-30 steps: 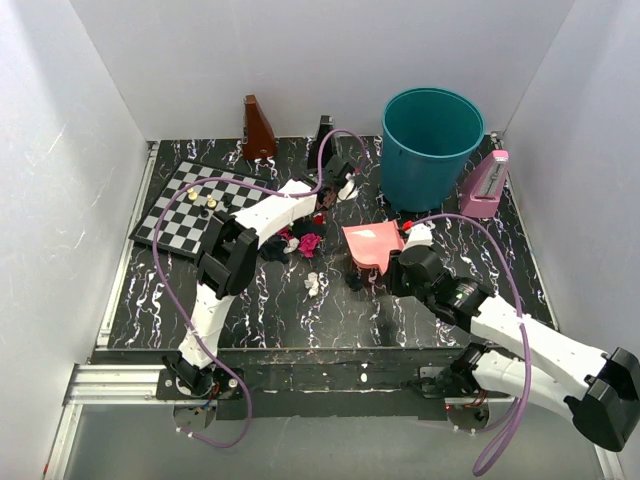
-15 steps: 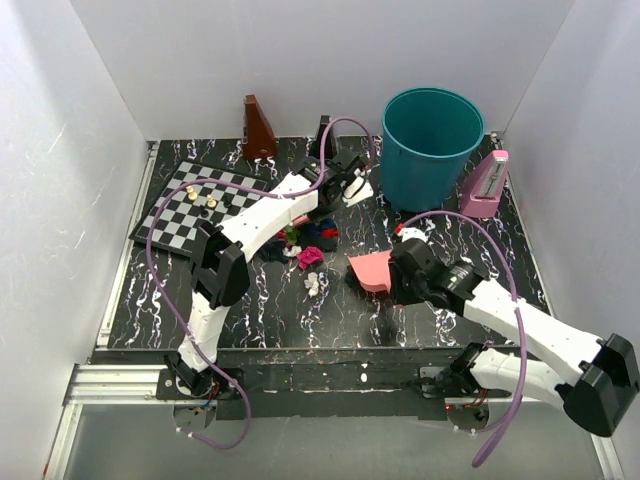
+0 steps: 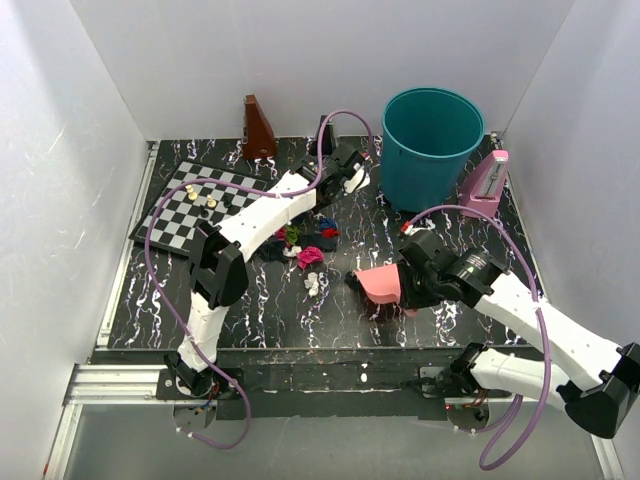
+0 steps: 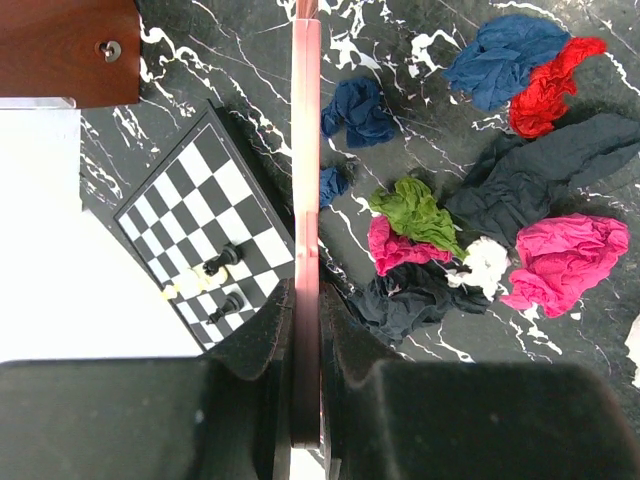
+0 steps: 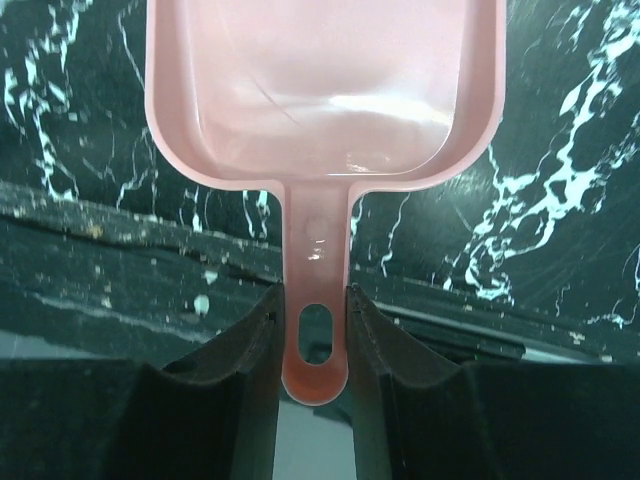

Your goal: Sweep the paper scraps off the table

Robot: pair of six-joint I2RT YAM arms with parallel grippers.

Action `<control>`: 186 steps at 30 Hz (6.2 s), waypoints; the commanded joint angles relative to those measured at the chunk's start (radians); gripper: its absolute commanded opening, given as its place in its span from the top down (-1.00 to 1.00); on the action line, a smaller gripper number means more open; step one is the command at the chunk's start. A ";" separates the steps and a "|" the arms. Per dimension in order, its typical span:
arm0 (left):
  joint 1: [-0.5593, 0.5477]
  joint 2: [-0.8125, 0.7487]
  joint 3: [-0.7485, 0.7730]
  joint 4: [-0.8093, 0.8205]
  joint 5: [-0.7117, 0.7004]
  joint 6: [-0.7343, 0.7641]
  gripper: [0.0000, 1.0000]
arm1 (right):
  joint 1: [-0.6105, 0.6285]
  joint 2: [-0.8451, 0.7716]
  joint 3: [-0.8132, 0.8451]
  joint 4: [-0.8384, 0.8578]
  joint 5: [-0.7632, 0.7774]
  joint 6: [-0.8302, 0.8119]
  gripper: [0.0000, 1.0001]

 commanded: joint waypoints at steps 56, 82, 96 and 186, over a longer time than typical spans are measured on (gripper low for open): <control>-0.047 0.137 0.146 -0.285 0.272 -0.112 1.00 | 0.141 0.552 0.161 0.311 -0.073 -0.218 0.97; -0.094 0.121 0.156 -0.336 0.444 -0.156 1.00 | 0.011 0.592 0.174 0.299 -0.173 -0.272 0.97; -0.130 -0.018 0.134 -0.397 0.657 -0.293 1.00 | -0.009 0.581 0.120 0.366 -0.123 -0.283 0.97; 0.062 -0.863 -0.631 0.117 0.214 -0.692 1.00 | -0.759 0.538 0.865 0.414 -0.918 0.093 0.97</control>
